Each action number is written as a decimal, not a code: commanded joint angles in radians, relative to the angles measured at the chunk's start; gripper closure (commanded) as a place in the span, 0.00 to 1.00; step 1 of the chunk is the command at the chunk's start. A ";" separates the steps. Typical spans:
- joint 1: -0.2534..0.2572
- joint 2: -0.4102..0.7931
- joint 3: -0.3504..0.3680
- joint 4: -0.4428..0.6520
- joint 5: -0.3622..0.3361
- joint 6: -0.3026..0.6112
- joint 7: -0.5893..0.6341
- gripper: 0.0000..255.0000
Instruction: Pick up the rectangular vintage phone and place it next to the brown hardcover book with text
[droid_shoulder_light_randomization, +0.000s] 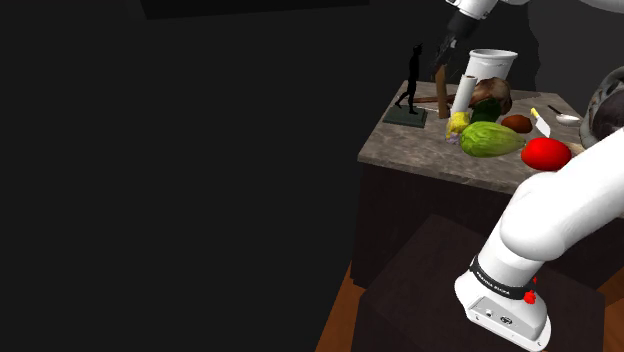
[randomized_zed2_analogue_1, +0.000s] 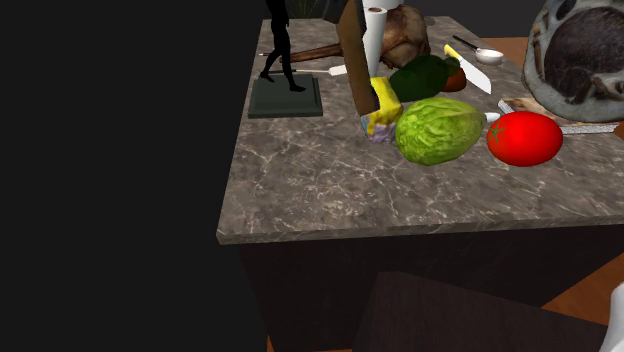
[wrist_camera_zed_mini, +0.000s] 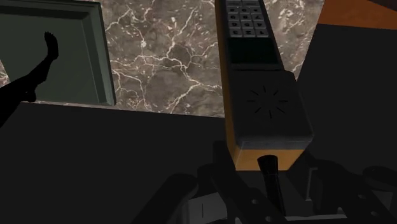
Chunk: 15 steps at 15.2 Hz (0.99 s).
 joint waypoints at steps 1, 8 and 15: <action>-0.020 -0.047 -0.004 -0.005 -0.023 -0.038 -0.015 1.00; -0.081 -0.164 -0.038 0.019 -0.082 -0.173 -0.088 1.00; -0.123 -0.231 -0.097 0.107 -0.129 -0.322 -0.186 1.00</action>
